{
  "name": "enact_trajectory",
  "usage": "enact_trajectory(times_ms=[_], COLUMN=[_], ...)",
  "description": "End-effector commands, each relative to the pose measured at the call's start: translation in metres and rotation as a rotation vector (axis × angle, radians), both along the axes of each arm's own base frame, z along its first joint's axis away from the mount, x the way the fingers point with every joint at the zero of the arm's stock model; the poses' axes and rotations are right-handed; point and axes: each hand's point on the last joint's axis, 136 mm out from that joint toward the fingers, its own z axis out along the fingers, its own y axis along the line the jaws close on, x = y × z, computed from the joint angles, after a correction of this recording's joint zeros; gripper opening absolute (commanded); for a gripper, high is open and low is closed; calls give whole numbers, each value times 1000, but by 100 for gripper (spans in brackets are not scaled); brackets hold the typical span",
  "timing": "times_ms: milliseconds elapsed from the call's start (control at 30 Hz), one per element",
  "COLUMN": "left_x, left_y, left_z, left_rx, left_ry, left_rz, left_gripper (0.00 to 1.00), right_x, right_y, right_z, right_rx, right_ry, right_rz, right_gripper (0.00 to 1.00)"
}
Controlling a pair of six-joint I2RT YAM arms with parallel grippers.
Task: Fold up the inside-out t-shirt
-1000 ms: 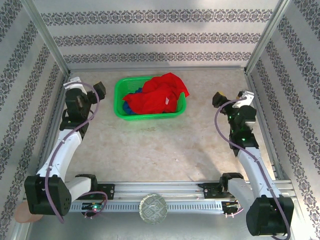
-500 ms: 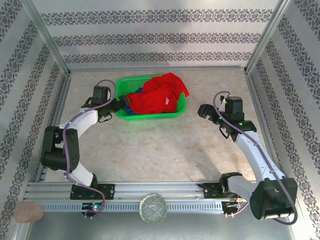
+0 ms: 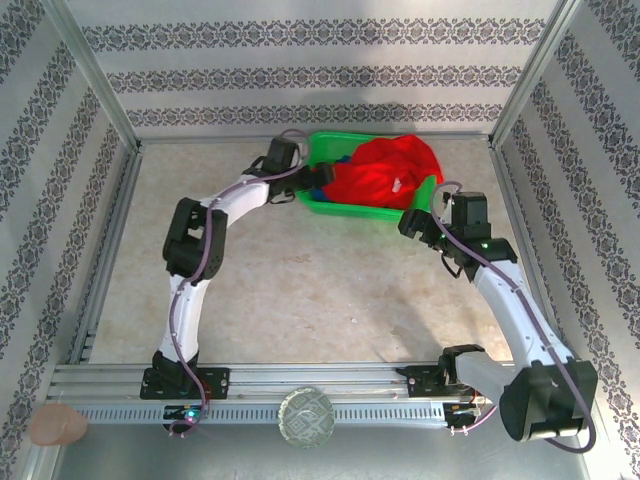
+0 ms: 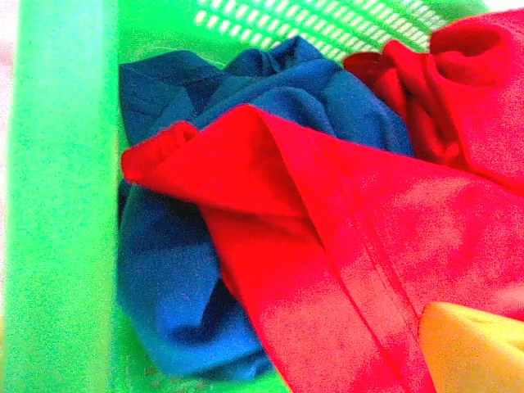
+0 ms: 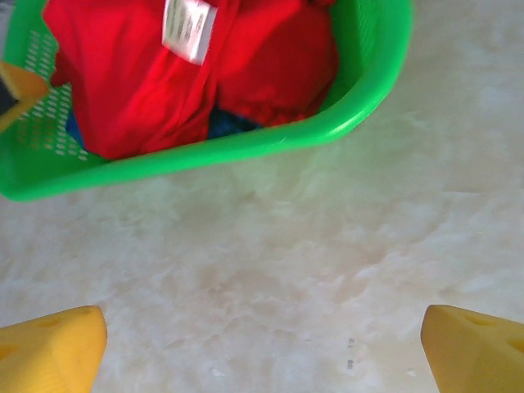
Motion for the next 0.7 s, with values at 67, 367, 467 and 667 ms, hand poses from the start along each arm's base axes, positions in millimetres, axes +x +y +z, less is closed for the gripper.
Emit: enact_trajectory(times_ms=[67, 367, 467, 667], left_x=[-15, -74, -82, -76], left_y=[21, -5, -39, -96], left_z=[39, 54, 49, 35], left_rx=[85, -63, -91, -130], left_ry=[13, 78, 94, 119], left_rz=[82, 67, 8, -53], left_gripper=[99, 99, 99, 99], right_x=[37, 92, 101, 116], right_y=[-63, -123, -135, -136], right_z=[-3, -15, -32, -76], right_rx=[-138, -226, -223, -173], right_ry=[60, 172, 234, 382], right_rz=[-256, -417, -429, -381], right_gripper=[98, 98, 99, 98])
